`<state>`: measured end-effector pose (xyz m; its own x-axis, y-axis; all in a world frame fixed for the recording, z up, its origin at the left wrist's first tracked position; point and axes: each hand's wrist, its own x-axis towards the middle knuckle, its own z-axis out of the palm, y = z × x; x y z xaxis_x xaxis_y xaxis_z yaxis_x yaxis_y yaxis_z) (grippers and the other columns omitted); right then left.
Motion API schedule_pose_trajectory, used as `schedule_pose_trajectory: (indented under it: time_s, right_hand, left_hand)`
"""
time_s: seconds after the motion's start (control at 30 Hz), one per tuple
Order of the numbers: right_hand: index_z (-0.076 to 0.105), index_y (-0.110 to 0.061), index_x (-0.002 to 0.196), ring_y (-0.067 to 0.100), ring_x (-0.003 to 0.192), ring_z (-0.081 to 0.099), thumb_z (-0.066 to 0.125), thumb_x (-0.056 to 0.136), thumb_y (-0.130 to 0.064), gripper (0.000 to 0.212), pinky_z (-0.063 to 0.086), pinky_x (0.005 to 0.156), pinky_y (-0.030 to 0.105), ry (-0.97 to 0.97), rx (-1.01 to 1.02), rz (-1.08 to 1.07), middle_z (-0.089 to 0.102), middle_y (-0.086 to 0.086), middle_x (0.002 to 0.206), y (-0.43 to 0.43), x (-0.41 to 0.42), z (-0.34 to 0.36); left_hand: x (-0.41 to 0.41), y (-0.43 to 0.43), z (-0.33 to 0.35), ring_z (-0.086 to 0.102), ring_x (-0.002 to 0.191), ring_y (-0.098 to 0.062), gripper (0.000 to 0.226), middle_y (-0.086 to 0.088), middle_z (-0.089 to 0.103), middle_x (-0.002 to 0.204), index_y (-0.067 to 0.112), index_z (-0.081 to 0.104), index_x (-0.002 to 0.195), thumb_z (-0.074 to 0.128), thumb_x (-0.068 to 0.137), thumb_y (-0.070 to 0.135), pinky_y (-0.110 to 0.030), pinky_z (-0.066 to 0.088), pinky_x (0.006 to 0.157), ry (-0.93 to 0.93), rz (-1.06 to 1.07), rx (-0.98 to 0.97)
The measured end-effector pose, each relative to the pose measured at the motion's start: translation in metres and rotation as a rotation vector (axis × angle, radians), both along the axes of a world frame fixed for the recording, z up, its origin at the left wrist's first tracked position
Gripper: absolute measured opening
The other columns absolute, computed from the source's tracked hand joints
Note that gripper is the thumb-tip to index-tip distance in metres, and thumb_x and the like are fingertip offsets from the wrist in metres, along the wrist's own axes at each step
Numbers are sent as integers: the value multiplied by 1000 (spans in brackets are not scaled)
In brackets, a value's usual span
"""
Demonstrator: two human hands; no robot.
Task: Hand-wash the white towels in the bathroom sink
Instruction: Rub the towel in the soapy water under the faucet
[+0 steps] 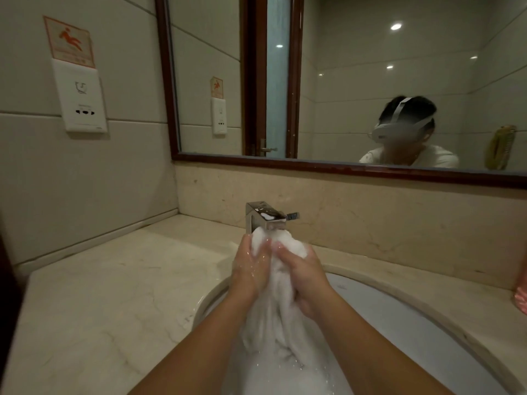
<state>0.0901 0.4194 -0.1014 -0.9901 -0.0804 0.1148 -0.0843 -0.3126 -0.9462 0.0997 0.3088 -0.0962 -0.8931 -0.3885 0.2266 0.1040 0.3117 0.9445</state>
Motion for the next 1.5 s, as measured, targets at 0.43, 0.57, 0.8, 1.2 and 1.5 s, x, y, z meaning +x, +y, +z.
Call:
schedule_pose_trajectory:
  time_s: [0.43, 0.57, 0.8, 1.2, 1.5]
  right_hand:
    - [70, -10, 121, 35, 101, 76, 87, 87, -37, 47, 60, 98, 54, -310, -173, -111, 78, 17, 108, -2, -16, -12]
    - [76, -13, 119, 39, 96, 78, 84, 86, -32, 39, 61, 94, 61, -239, -190, -63, 80, 17, 103, 1, -18, -8]
    - [73, -8, 120, 36, 99, 78, 69, 97, -24, 28, 61, 96, 56, -126, -38, 42, 80, 18, 105, 7, -16, -2]
    - [76, -26, 112, 28, 94, 80, 68, 86, -70, 52, 64, 89, 56, -94, 234, 29, 82, 2, 100, -10, 1, -8]
    - [66, -20, 128, 33, 112, 72, 68, 101, -46, 38, 56, 104, 55, -218, -83, -137, 74, 9, 123, 0, -8, -2]
  left_hand:
    - [16, -4, -1, 54, 135, -24, 74, 5, 59, 141, 31, 56, 145, 57, 87, 78, -39, 45, 109, -29, -26, -183]
    - [20, 6, -4, 46, 143, -21, 94, 8, 47, 154, 36, 34, 160, 56, 82, 85, -35, 38, 113, -93, -182, -118]
    - [15, 1, 7, 71, 106, -24, 58, 1, 74, 113, 30, 69, 122, 59, 81, 70, -50, 58, 96, -61, -76, 62]
    - [7, -13, 2, 74, 98, -28, 40, 0, 78, 103, 27, 74, 106, 68, 84, 59, -53, 60, 94, 44, 95, 478]
    - [11, -9, 5, 69, 107, -29, 26, -5, 71, 118, 26, 63, 115, 67, 98, 46, -52, 56, 100, 38, 62, 528]
